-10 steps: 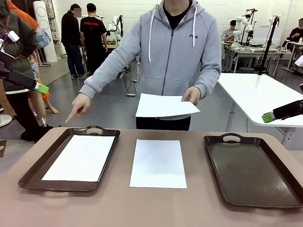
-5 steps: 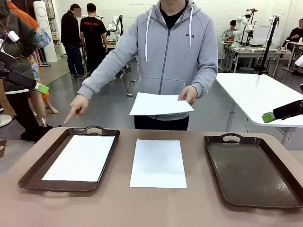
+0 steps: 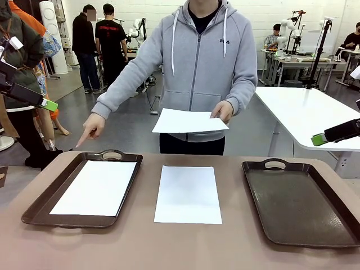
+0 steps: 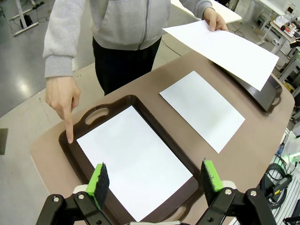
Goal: Sort the A4 documents.
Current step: Receive the A4 Paper.
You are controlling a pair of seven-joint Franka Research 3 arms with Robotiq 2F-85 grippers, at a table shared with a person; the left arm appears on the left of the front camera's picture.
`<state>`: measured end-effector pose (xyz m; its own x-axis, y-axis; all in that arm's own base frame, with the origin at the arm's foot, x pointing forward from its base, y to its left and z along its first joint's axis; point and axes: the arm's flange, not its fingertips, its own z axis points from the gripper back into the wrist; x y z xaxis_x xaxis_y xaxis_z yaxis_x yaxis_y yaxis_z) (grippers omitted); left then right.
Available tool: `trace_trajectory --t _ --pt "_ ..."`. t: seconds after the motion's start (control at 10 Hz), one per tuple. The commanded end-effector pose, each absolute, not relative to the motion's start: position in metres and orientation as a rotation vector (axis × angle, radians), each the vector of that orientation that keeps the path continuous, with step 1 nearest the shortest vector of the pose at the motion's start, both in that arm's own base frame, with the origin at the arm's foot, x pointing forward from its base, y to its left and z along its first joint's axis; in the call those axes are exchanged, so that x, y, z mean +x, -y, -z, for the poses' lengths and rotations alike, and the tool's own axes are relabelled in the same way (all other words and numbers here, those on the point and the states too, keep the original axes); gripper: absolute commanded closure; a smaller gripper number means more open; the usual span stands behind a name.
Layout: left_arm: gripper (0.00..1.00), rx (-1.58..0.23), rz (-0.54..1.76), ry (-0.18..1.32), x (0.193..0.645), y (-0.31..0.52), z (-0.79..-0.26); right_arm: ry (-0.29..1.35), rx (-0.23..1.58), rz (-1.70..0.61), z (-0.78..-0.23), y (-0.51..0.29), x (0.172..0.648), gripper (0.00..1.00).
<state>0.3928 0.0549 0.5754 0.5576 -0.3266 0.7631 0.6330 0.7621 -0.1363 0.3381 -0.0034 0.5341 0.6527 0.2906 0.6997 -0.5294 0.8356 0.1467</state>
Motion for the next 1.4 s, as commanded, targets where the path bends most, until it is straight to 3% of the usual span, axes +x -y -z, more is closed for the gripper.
trace_trajectory --t 0.0,1.3 --pt "0.00 -0.422 0.591 0.797 0.3913 -0.0553 -0.5760 0.720 0.381 -0.477 -0.5319 0.0037 0.3396 0.00" --pt "0.00 -0.425 0.586 0.795 0.3928 -0.0549 -0.5754 0.720 0.381 -0.477 -0.5319 0.0037 0.3396 0.00"
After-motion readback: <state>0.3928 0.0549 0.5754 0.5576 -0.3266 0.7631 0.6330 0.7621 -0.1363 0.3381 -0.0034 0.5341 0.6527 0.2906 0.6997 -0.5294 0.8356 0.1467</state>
